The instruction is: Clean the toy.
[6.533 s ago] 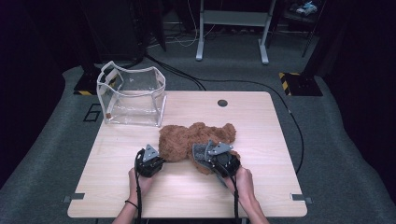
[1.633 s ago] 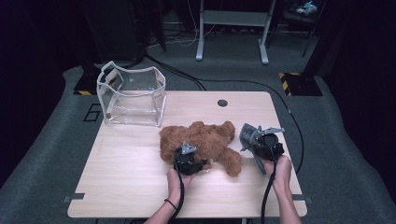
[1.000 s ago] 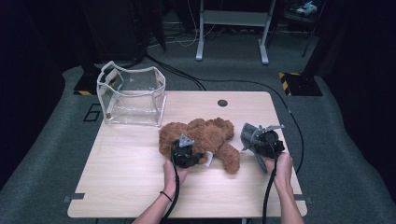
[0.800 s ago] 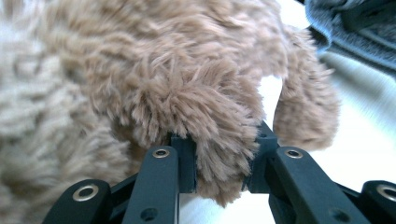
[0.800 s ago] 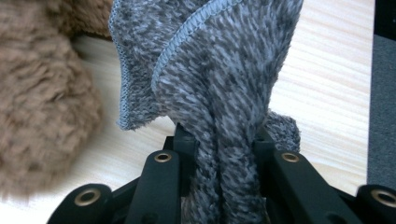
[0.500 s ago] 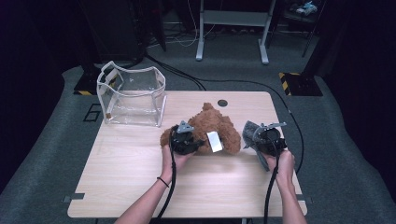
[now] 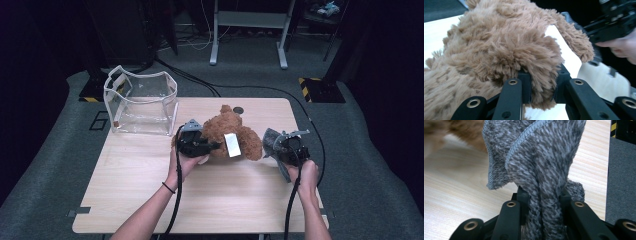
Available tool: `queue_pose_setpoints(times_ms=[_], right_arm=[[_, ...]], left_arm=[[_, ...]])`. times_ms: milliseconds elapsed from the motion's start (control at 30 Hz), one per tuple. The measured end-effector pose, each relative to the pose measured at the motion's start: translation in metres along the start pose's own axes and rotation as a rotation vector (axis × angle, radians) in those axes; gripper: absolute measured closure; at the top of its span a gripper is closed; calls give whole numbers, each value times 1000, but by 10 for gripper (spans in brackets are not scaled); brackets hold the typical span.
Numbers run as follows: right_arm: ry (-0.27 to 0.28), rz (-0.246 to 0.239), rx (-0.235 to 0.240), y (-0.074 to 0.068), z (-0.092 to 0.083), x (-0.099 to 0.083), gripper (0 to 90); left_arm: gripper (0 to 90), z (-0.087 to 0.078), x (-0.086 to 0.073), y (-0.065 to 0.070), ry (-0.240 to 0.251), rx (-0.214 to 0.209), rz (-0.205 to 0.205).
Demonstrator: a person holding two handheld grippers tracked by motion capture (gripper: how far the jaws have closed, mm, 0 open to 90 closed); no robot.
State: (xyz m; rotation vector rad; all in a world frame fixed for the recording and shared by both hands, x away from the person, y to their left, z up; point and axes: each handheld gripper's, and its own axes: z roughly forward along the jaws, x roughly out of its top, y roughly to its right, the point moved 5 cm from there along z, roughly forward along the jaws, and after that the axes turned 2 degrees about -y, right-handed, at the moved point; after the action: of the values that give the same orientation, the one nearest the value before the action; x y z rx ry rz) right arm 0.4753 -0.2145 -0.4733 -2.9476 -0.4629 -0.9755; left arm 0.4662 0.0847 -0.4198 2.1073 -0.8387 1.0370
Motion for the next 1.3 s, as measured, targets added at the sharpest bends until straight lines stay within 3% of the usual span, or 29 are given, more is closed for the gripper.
queue_pose_setpoints(times_ms=[133,333,400,467,500,667,733,833,933,1033,1200,1300], right_arm=[[7,-2,-5,2,-1,1,725],[14,3,-13,5,-5,3,725],[14,4,-9,4,-4,3,725],[2,17,-4,2,-4,2,724],[2,8,-2,2,-2,2,724],[-11,1,9,-5,3,1,723],[-11,4,10,-5,3,1,722],[-7,-2,13,-5,5,-1,721],[-11,1,14,-6,6,-1,720],[-12,2,13,-7,5,-1,720],[-1,0,18,-8,4,-1,720],[1,-1,19,-7,5,-1,719]], left_arm=[[739,-9,6,8,5,-40,5],[737,-21,12,13,1,-80,-21],[736,-19,8,9,-22,-99,-27],[733,-11,0,-1,-58,-127,-55],[732,-2,-8,-11,-88,-160,-86],[672,10,-22,-38,-108,-157,-136],[650,10,-24,-45,-97,-134,-152],[543,9,-24,-51,-77,-59,-148],[495,8,-23,-53,-68,25,-106],[410,4,-18,-53,-40,156,-47],[273,-2,-16,-56,-42,265,-7],[255,-6,-20,-59,-46,322,12]])
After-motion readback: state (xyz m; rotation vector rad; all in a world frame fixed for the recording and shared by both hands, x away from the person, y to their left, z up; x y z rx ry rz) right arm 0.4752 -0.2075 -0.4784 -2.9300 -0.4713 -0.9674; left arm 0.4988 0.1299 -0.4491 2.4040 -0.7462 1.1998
